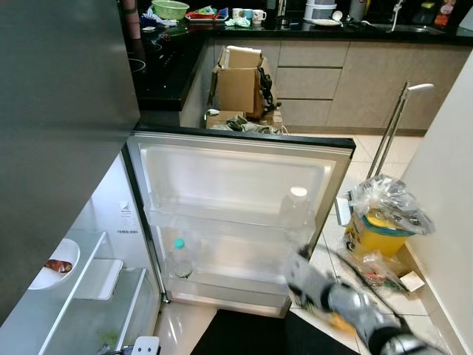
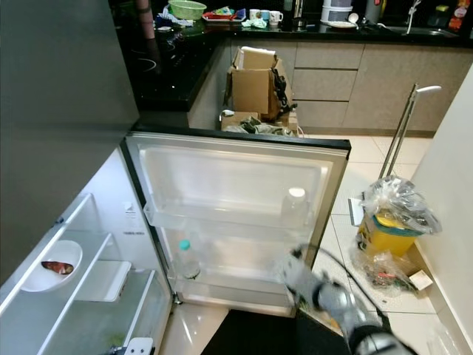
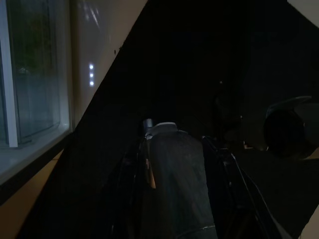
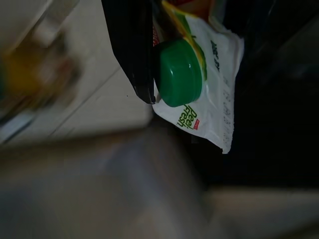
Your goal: Restocking fridge
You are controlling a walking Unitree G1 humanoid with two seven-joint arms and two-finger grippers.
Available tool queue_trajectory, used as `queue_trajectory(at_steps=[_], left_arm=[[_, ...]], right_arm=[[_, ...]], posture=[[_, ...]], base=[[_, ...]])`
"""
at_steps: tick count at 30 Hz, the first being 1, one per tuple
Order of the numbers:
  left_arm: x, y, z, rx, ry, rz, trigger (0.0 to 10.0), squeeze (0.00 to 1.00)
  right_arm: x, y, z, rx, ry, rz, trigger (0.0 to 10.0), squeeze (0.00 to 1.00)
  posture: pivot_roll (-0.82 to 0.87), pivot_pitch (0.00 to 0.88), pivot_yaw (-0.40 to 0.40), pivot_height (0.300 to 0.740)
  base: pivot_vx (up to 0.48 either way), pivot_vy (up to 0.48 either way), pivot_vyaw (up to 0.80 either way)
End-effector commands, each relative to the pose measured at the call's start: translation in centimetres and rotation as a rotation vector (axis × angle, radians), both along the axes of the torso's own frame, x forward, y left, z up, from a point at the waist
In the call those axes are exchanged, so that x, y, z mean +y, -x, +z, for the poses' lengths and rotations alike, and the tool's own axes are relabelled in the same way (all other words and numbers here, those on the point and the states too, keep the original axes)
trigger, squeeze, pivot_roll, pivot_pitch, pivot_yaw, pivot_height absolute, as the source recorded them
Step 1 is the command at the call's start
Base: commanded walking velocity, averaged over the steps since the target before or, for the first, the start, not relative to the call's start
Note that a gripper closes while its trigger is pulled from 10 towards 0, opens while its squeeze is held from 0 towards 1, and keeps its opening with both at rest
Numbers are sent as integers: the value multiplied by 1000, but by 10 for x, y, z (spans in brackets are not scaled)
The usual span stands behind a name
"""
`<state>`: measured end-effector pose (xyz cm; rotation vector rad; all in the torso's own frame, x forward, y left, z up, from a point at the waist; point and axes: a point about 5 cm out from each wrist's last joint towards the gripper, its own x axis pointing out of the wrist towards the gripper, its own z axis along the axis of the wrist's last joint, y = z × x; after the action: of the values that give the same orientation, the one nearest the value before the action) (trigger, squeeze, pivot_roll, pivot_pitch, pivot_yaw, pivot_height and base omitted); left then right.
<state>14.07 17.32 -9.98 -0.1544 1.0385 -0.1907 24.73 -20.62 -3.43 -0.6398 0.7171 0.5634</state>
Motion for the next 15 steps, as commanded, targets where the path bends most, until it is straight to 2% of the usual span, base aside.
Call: queue_trajectory(at_steps=[1,3,4,5,7,8,15], left_arm=[[0,3,-1,12,-4,-1,10000,0],[0,3,-1,12,-5,-3,10000,0],[0,3,-1,12,-5,-3,10000,0],[0,3,-1,13,-7,-5,10000,0],[1,3,-1,13,-8,-6,10000,0],[1,3,-1,13,-11,-8,10000,0],[3,2,-1,10,-15,-7,10000,0]], right_arm=[[-3,2,-2,5,-12,-61,10000,0],[-9,15,-11,44,-17,-145,10000,0],[-9,15,-11,44,-17,-145,10000,0],[-17,31,-22,88,7,-246,10000,0],[-20,36,-25,104,18,-282,10000,0],[-26,50,-33,143,45,-349,10000,0],[-27,78,-47,220,30,-439,10000,0]], posture=[[-53,0,-18,740],[-53,0,-15,740],[-53,0,-15,740],[-54,0,-13,740],[-54,0,-13,740],[-54,0,-10,740],[-54,0,-8,740]], base=[[0,0,0],[0,0,0],[0,0,0],[0,0,0],[0,0,0],[0,0,0],[0,0,-731]])
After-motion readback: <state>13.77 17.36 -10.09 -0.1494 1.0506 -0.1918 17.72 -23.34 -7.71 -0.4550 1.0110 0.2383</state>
